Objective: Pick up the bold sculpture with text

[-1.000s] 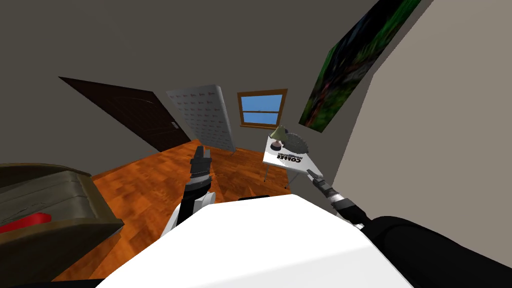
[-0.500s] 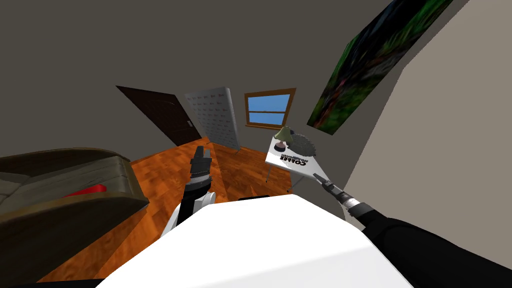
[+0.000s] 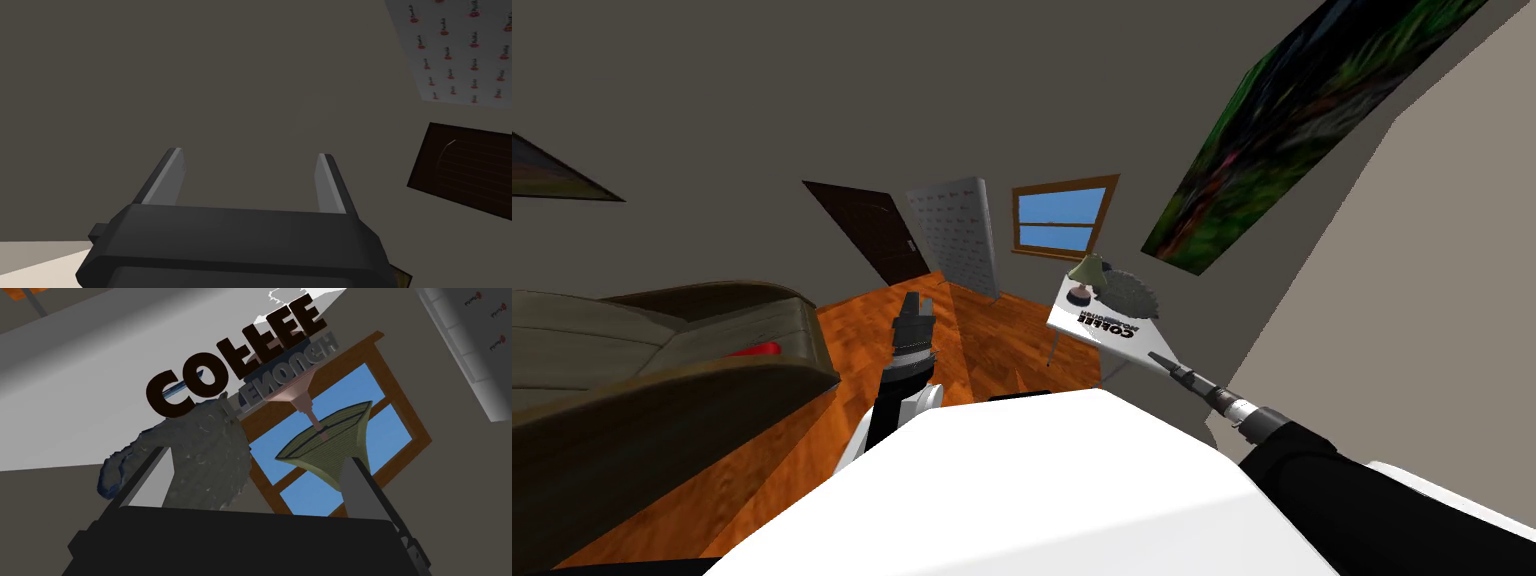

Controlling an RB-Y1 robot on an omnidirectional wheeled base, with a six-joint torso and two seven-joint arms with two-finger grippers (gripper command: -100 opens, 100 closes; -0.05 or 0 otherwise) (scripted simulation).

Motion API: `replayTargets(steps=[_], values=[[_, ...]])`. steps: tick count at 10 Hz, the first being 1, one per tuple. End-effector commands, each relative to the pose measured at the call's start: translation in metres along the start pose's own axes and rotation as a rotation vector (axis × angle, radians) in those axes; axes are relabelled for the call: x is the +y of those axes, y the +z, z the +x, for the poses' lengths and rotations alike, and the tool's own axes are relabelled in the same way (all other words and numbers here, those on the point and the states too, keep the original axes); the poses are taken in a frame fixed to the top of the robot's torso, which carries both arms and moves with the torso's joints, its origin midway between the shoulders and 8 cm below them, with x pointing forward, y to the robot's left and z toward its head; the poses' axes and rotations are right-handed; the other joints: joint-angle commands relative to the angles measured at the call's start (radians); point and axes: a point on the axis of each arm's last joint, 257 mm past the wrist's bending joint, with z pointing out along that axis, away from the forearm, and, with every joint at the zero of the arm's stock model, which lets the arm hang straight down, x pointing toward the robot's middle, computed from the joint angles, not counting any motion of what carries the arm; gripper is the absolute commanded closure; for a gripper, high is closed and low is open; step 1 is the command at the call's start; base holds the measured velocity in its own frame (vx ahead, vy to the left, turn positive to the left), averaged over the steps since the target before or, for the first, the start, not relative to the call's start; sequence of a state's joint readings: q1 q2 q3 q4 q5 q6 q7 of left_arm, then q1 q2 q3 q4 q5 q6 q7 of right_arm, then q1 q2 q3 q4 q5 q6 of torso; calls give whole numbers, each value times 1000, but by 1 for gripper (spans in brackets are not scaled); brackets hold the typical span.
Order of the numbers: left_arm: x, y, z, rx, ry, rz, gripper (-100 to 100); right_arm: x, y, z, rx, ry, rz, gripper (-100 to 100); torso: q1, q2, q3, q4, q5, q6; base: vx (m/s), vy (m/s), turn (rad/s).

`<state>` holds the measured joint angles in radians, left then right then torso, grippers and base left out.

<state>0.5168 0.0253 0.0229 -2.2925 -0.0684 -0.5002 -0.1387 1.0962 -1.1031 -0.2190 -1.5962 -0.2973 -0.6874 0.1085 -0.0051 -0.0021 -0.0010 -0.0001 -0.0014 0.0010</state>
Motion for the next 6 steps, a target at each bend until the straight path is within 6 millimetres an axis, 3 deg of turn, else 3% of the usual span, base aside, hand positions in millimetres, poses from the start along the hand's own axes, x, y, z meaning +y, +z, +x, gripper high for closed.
replayTargets(steps=[1, 2, 3, 4, 5, 6], values=[[0, 0, 0, 0, 0, 0, 0, -4, 0, -3, 20, -24, 4, -100, 0, 0, 0, 0, 0, 0, -7, -19, -38], [0, 0, 0, 0, 0, 0, 0, -22, -14, -7, 56, -76, 50, -100, 2, 0, 0, 0, 0, 0, -15, -17, 294], [0, 0, 0, 0, 0, 0, 0, -20, -10, -11, 74, -96, 46, -100, 2, -1, 0, 0, 1, -1, -19, -32, 170], [0, 0, 0, 0, 0, 0, 0, -39, -25, -15, 109, -146, 95, -100, 1, -1, 0, 0, 0, 0, -18, -38, 282], [0, 0, 0, 0, 0, 0, 0, -35, -20, -18, 130, -168, 85, -100, 1, -1, 0, 0, 0, -1, -12, -41, 107], [0, 0, 0, 0, 0, 0, 0, -52, -34, -23, 167, -216, 130, -100, 1, -1, 0, 0, 0, 0, -15, -39, 219]])
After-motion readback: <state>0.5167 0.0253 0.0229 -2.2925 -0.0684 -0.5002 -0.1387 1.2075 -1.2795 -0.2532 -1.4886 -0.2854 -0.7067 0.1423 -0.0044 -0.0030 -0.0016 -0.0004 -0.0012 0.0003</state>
